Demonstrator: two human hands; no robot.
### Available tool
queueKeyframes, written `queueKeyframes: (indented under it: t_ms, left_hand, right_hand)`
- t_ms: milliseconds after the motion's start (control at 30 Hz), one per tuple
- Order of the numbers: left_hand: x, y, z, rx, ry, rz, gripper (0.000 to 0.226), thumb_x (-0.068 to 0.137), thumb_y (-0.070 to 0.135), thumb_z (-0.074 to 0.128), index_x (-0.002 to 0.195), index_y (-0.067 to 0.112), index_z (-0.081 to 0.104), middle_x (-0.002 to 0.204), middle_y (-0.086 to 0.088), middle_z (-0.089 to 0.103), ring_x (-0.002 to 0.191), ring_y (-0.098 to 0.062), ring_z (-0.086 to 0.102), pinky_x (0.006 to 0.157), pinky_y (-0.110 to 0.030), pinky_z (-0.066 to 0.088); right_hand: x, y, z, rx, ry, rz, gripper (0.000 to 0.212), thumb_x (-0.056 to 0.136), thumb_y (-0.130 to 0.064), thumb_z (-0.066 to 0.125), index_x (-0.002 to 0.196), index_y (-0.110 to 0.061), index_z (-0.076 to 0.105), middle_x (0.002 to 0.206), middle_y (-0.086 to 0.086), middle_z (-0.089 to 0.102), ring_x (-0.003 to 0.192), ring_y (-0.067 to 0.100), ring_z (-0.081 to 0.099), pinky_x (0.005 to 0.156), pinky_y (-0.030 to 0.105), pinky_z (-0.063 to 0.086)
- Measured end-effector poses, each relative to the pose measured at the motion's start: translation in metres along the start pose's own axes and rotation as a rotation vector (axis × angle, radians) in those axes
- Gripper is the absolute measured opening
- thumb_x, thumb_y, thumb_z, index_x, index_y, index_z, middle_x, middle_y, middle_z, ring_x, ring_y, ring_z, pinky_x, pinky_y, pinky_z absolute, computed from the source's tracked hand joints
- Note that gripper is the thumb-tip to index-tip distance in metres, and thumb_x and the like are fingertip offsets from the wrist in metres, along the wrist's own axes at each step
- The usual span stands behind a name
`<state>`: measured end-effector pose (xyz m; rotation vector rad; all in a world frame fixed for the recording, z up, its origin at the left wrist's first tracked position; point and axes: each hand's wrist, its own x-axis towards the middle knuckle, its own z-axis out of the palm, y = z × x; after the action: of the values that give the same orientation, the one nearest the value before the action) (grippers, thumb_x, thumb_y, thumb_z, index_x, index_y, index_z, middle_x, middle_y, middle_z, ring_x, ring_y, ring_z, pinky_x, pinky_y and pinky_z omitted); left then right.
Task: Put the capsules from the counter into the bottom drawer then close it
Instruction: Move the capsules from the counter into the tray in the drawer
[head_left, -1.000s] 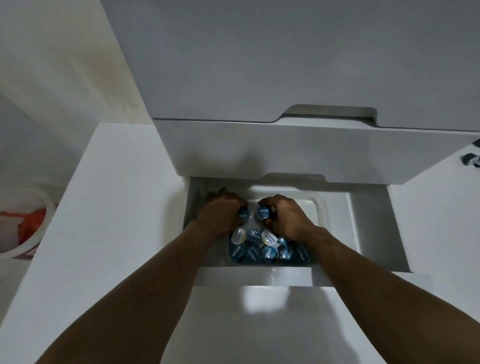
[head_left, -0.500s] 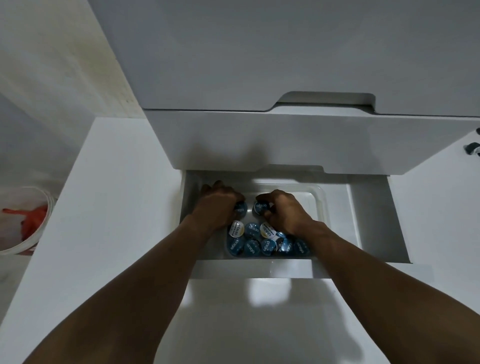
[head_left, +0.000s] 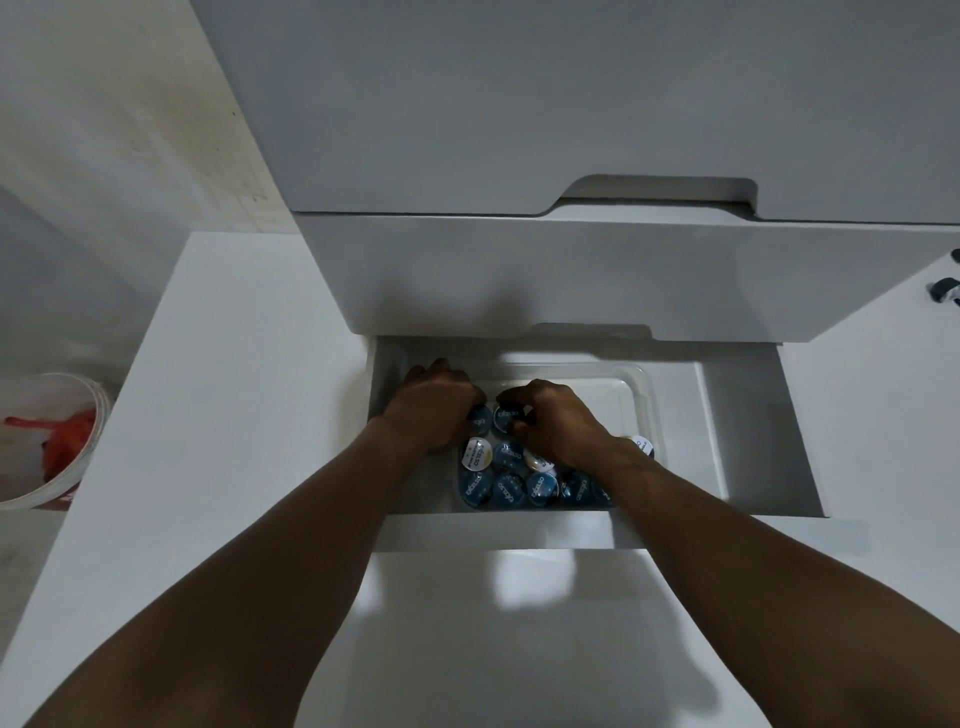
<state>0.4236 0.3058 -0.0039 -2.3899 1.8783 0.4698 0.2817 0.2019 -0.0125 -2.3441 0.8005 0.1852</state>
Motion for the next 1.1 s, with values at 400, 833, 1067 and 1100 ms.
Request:
queueKeyframes:
  t_ms: [400, 833, 1067, 1100]
  left_hand:
    - [0.000, 0.002, -0.003, 0.047, 0.013, 0.022, 0.020, 0.088, 0.029, 0.056, 0.104, 0.024, 0.067, 0.111, -0.004, 0.061, 0.110, -0.027, 0.047, 0.089, -0.040, 0.040]
    - [-0.025, 0.019, -0.010, -0.175, 0.090, -0.179, 0.042, 0.090, 0.029, 0.058, 0.127, 0.012, 0.053, 0.120, -0.012, 0.055, 0.111, -0.027, 0.051, 0.091, -0.038, 0.046]
    - [-0.052, 0.057, -0.030, -0.159, 0.299, -0.379, 0.033, 0.094, 0.024, 0.050, 0.120, 0.005, 0.054, 0.117, -0.016, 0.057, 0.103, -0.030, 0.055, 0.084, -0.033, 0.044]
    - [-0.057, 0.062, -0.034, -0.146, 0.325, -0.388, 0.033, 0.095, 0.025, 0.049, 0.121, 0.006, 0.054, 0.118, -0.015, 0.056, 0.104, -0.029, 0.055, 0.085, -0.032, 0.044]
  right_hand:
    - [0.002, -0.004, 0.001, 0.009, -0.015, 0.024, 0.043, 0.086, -0.016, 0.066, 0.128, -0.018, 0.059, 0.124, 0.008, 0.064, 0.109, 0.023, 0.061, 0.092, 0.023, 0.044]
    - [-0.014, 0.002, -0.018, -0.035, 0.091, 0.034, 0.048, 0.088, -0.024, 0.065, 0.133, -0.018, 0.052, 0.129, 0.008, 0.055, 0.115, 0.026, 0.055, 0.096, 0.035, 0.045]
    - [-0.047, -0.001, -0.047, -0.141, 0.217, -0.025, 0.039, 0.093, -0.023, 0.052, 0.129, -0.010, 0.054, 0.129, 0.013, 0.056, 0.115, 0.028, 0.054, 0.095, 0.035, 0.044]
    - [-0.053, -0.002, -0.052, -0.161, 0.241, -0.040, 0.038, 0.093, -0.024, 0.051, 0.128, -0.009, 0.055, 0.128, 0.014, 0.057, 0.113, 0.028, 0.055, 0.094, 0.035, 0.045]
